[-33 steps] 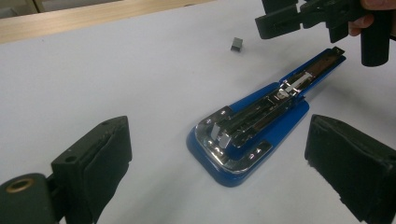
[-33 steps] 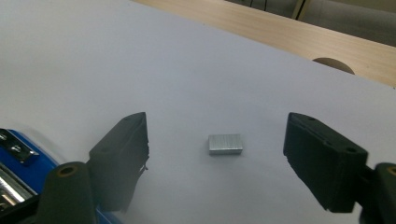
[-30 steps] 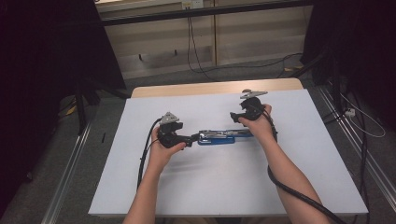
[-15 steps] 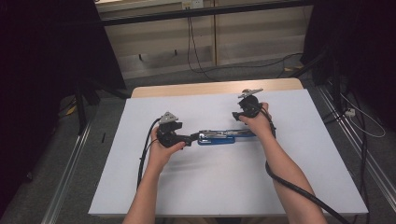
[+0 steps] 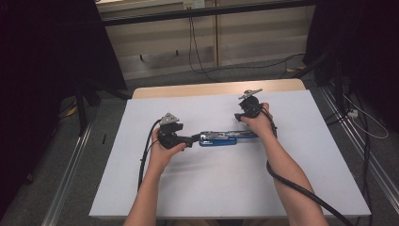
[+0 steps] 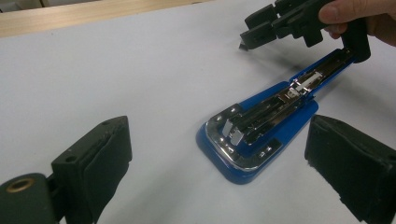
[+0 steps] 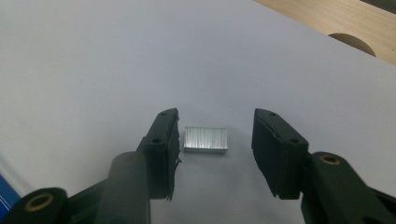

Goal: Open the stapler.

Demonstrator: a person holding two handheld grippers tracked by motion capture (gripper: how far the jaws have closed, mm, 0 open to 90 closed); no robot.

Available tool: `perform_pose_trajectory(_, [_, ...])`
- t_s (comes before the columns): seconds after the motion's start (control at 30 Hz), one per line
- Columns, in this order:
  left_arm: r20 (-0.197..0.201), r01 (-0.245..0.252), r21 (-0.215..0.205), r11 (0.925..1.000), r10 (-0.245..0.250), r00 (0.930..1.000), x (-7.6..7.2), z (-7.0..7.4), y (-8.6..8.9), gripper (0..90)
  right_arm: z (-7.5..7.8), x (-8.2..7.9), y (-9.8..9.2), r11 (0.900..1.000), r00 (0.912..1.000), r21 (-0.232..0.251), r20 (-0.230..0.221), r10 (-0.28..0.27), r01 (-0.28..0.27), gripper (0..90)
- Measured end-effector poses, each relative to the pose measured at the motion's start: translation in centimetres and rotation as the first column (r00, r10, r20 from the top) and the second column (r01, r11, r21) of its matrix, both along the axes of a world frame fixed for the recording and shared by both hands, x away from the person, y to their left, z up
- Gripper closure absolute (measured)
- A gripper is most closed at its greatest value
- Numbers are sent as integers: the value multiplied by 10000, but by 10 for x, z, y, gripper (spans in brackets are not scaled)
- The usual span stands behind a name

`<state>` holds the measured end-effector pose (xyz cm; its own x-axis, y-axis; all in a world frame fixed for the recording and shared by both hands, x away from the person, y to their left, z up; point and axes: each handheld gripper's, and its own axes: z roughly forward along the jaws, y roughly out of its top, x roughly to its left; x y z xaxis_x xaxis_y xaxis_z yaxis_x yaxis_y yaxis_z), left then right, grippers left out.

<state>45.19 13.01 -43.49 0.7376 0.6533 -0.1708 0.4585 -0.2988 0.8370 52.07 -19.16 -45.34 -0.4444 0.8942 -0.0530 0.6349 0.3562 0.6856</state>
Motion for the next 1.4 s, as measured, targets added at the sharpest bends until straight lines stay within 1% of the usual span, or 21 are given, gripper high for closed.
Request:
perform_pose_trajectory(0.1, [-20, -26, -5, 10000, 26, 10000, 0, 0, 0, 75, 0, 2, 2, 9999, 10000, -82, -39, 63, -63, 535])
perform_pose_trajectory(0.17, [-22, -32, -8, 10000, 32, 10000, 0, 0, 1, 75, -1, 2, 3, 9999, 9998, -2, -157, 115, -115, 552])
perform_pose_trajectory(0.27, [-11, -29, 2, 10000, 29, 10000, 1, 0, 2, 75, -3, 4, 5, 9993, 9997, -326, -198, 156, -163, 564])
perform_pose_trajectory(0.33, [-28, -70, -2, 10000, 70, 10000, 1, 0, 2, 75, -3, 4, 5, 9996, 9996, -271, -269, 80, -87, 578])
perform_pose_trajectory(0.4, [-22, -69, -27, 10000, 69, 10000, 1, 0, 2, 75, -3, 5, 4, 9998, 9994, -167, -328, 126, -132, 603])
perform_pose_trajectory(0.47, [-20, -74, -4, 10000, 74, 10000, 1, 0, 2, 75, -2, 5, 5, 9997, 9990, -123, -381, 228, -233, 666])
perform_pose_trajectory(0.5, [-19, -71, -14, 10000, 71, 10000, 1, 0, 3, 75, -2, 5, 5, 9995, 9989, -146, -361, 284, -289, 678])
perform_pose_trajectory(0.6, [-29, -93, -11, 10000, 93, 10000, 1, 0, 3, 75, -2, 4, 6, 9991, 9989, -243, -314, 341, -349, 680])
perform_pose_trajectory(0.73, [-2, -103, 14, 9999, 103, 9999, 1, 0, 3, 76, -1, 2, 4, 9992, 9990, -166, -297, 346, -351, 681])
perform_pose_trajectory(0.8, [2, -93, 46, 9999, 93, 10000, 1, 0, 3, 76, 1, 0, 4, 9991, 9988, -97, -279, 406, -409, 681])
perform_pose_trajectory(0.83, [-1, -95, 15, 10000, 95, 10000, 1, 0, 3, 76, 4, -2, 3, 9988, 9985, -99, -246, 484, -486, 681])
perform_pose_trajectory(0.87, [-12, -129, -69, 9999, 129, 9999, 1, 0, 3, 75, 7, -4, 2, 9985, 9983, 3, -180, 556, -556, 681])
perform_pose_trajectory(0.9, [18, -121, -15, 9999, 121, 9999, 1, 1, 4, 75, 11, -7, 1, 9978, 9978, 133, -126, 645, -643, 681])
perform_pose_trajectory(0.97, [36, -157, -47, 9999, 158, 9999, 1, 2, 5, 76, 18, -15, 0, 9958, 9959, 141, 12, 906, -906, 681])
perform_pose_trajectory(1.1, [83, -226, -118, 9997, 227, 9997, 1, 4, 7, 75, 34, -40, 0, 9855, 9852, 210, 360, 1676, -1685, 681])
perform_pose_trajectory(1.17, [79, -281, -182, 9994, 282, 9996, 1, 5, 9, 76, 41, -56, 2, 9771, 9759, 36, 505, 2124, -2129, 681])
perform_pose_trajectory(1.23, [119, -263, -108, 9996, 264, 9996, 1, 5, 9, 75, 46, -73, 3, 9654, 9639, 113, 600, 2595, -2606, 681])
perform_pose_trajectory(1.27, [111, -260, -123, 9996, 261, 9996, 0, 6, 9, 75, 48, -81, 3, 9611, 9592, 54, 642, 2753, -2762, 681])
perform_pose_trajectory(1.33, [103, -258, -73, 9996, 259, 9996, 0, 6, 9, 75, 49, -96, 4, 9497, 9481, 82, 623, 3119, -3130, 681])
perform_pose_trajectory(1.4, [125, -247, -11, 9997, 247, 9996, -1, 6, 7, 76, 48, -111, 5, 9398, 9383, -22, 559, 3412, -3416, 681])
